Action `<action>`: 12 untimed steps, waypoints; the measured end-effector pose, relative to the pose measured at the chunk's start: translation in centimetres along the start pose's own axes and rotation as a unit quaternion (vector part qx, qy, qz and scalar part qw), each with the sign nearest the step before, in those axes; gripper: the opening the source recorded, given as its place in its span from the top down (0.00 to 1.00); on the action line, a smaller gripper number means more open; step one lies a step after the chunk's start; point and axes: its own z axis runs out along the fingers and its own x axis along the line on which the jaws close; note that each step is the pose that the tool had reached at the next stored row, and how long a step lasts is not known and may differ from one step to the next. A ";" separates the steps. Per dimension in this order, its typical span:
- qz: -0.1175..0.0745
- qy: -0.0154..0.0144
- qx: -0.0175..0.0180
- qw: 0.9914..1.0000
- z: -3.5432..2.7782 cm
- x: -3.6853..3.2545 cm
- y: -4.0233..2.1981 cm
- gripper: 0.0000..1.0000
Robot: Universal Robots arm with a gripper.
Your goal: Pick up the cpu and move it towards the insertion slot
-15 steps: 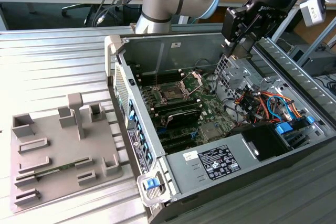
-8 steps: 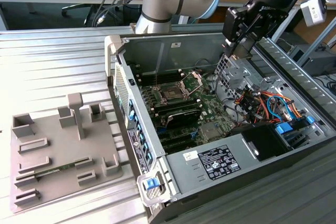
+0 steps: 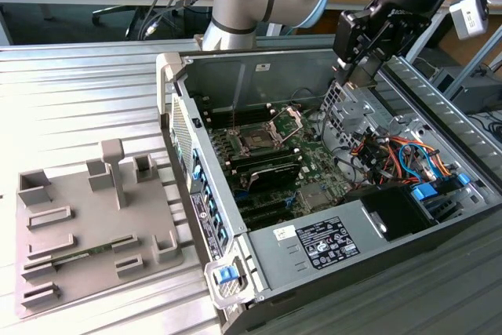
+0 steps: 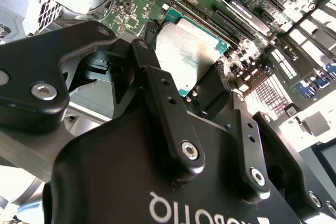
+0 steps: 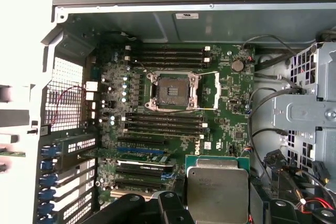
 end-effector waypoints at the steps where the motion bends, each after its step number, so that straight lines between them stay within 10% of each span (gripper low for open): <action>1: 0.000 0.000 0.000 1.000 0.00 -0.02 0.00 0.45; 12: 0.000 0.000 0.000 1.000 0.03 -0.43 0.03 0.45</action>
